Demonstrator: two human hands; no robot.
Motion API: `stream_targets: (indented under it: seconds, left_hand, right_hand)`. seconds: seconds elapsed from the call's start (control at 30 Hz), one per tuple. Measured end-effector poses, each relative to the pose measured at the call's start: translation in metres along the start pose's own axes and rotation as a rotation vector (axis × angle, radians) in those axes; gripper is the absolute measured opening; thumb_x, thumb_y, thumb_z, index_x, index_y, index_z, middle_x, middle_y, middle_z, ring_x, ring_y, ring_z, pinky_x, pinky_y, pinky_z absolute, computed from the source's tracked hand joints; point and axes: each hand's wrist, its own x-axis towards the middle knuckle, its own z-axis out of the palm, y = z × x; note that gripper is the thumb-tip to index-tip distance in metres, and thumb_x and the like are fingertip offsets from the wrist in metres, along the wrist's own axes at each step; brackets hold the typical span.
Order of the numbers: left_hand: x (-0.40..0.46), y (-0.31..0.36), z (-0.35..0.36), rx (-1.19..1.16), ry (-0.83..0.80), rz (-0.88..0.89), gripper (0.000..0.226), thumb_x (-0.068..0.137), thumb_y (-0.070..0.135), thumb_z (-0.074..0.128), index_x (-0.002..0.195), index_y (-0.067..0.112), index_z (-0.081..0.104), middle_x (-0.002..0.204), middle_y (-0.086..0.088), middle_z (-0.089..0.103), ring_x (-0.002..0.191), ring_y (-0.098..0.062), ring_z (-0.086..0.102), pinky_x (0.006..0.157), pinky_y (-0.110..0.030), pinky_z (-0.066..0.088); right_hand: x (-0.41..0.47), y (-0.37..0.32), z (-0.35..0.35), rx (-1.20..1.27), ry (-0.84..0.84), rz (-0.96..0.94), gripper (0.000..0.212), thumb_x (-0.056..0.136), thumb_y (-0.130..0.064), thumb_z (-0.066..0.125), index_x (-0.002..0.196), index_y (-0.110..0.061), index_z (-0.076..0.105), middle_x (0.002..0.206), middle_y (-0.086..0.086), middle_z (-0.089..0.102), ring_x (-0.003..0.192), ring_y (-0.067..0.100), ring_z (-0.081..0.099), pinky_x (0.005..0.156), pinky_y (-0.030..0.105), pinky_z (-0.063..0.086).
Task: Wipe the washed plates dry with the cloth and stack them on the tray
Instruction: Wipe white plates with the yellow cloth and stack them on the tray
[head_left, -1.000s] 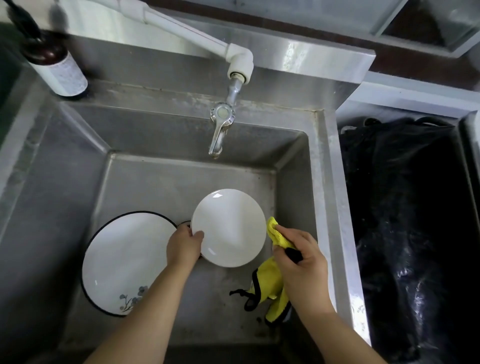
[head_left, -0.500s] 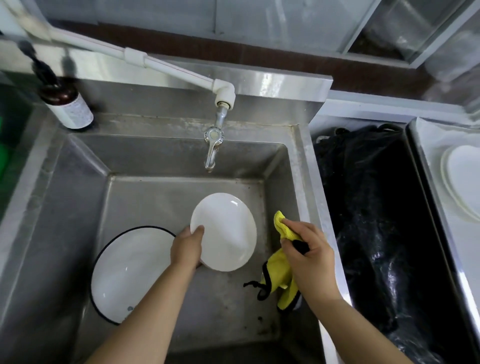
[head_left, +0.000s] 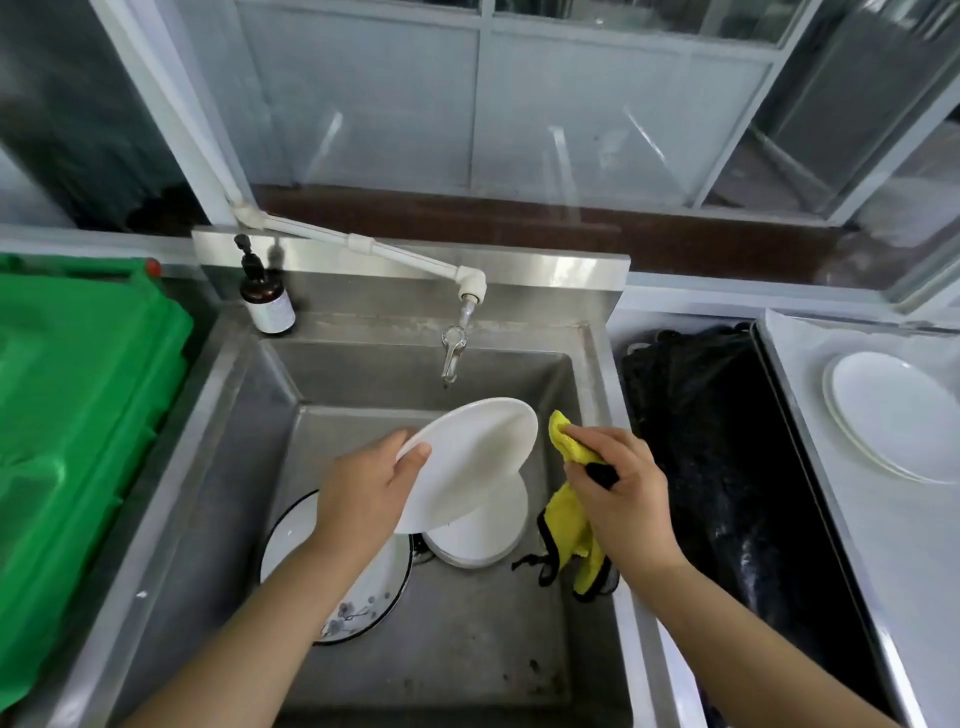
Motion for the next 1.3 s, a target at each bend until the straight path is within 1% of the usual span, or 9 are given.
stream_targets:
  seconds: [0.17,0.4,0.53,0.63,0.77,0.87,1.0,1.13,1.3]
  left_hand:
    - [-0.009,0.059,-0.056,-0.051,0.177,0.101,0.04,0.087,0.044,0.044,0.091,0.012,0.067,0.074,-0.003,0.067,0.07,-0.025,0.062,0.064,-0.036,0.046]
    - [-0.023,0.118,-0.11,0.011,0.412,0.233,0.057,0.085,0.055,0.036,0.088,0.007,0.066,0.07,-0.009,0.066,0.068,-0.03,0.062,0.062,-0.044,0.051]
    - [-0.028,0.139,-0.136,-0.047,0.515,0.253,0.028,0.086,0.046,0.047,0.079,0.025,0.064,0.063,0.01,0.062,0.063,-0.016,0.059,0.058,-0.029,0.046]
    - [-0.03,0.149,-0.152,-0.138,0.575,0.203,0.02,0.085,0.041,0.051,0.065,0.038,0.05,0.06,0.025,0.058,0.06,0.005,0.053,0.054,-0.013,0.033]
    - [-0.03,0.155,-0.168,-0.404,0.58,0.103,0.024,0.091,0.033,0.058,0.067,0.027,0.057,0.062,0.019,0.061,0.059,0.002,0.053,0.057,-0.024,0.039]
    - [-0.03,0.159,-0.185,-0.492,0.566,0.072,0.023,0.092,0.026,0.058,0.069,0.024,0.059,0.064,0.017,0.063,0.058,0.003,0.055,0.052,-0.014,0.041]
    - [-0.031,0.153,-0.211,-0.597,0.54,0.001,0.023,0.091,0.029,0.058,0.075,0.012,0.062,0.066,0.002,0.062,0.061,-0.013,0.055,0.057,-0.027,0.043]
    - [-0.037,0.139,-0.231,-0.652,0.557,0.029,0.049,0.096,0.038,0.048,0.077,-0.008,0.051,0.068,-0.009,0.051,0.063,-0.015,0.046,0.059,-0.029,0.037]
    - [-0.034,0.14,-0.249,-0.681,0.59,-0.018,0.052,0.096,0.047,0.042,0.063,0.007,0.05,0.052,0.005,0.047,0.046,-0.005,0.044,0.049,-0.023,0.04]
  right_hand:
    - [0.001,-0.033,-0.02,0.006,-0.006,-0.141,0.057,0.086,-0.003,0.066,0.104,-0.056,0.053,0.103,-0.037,0.052,0.101,-0.008,0.048,0.083,0.009,0.042]
    - [0.004,-0.077,-0.042,0.042,0.018,-0.368,0.067,0.083,-0.003,0.069,0.093,-0.066,0.05,0.101,-0.033,0.053,0.097,0.0,0.053,0.077,0.016,0.042]
    - [0.011,-0.115,-0.045,0.05,0.049,-0.55,0.064,0.078,0.005,0.071,0.096,-0.054,0.053,0.104,-0.032,0.055,0.099,0.005,0.054,0.085,0.019,0.043]
    - [0.021,-0.152,-0.045,0.096,0.117,-0.658,0.052,0.076,0.008,0.072,0.099,-0.037,0.059,0.107,-0.014,0.059,0.104,0.008,0.053,0.089,0.009,0.037]
    - [0.033,-0.197,-0.028,0.113,0.292,-0.72,0.031,0.075,-0.004,0.07,0.101,-0.021,0.065,0.108,-0.004,0.058,0.102,0.017,0.052,0.088,0.009,0.037]
    - [0.034,-0.22,-0.006,-0.006,0.351,-0.741,0.031,0.075,0.0,0.075,0.104,-0.009,0.067,0.11,0.002,0.058,0.101,0.018,0.045,0.092,0.005,0.029]
    - [0.027,-0.237,0.019,-0.151,0.304,-0.77,0.034,0.079,-0.011,0.076,0.112,-0.005,0.065,0.119,0.008,0.059,0.104,0.019,0.041,0.095,0.021,0.035]
    - [0.011,-0.263,0.038,-0.241,0.214,-0.899,0.046,0.088,-0.038,0.058,0.121,-0.006,0.063,0.13,0.008,0.056,0.11,0.025,0.045,0.098,0.035,0.039]
    - [-0.019,-0.282,0.067,-0.361,0.151,-1.164,0.041,0.09,-0.03,0.05,0.126,-0.013,0.062,0.14,0.004,0.051,0.119,0.024,0.043,0.099,0.033,0.034]
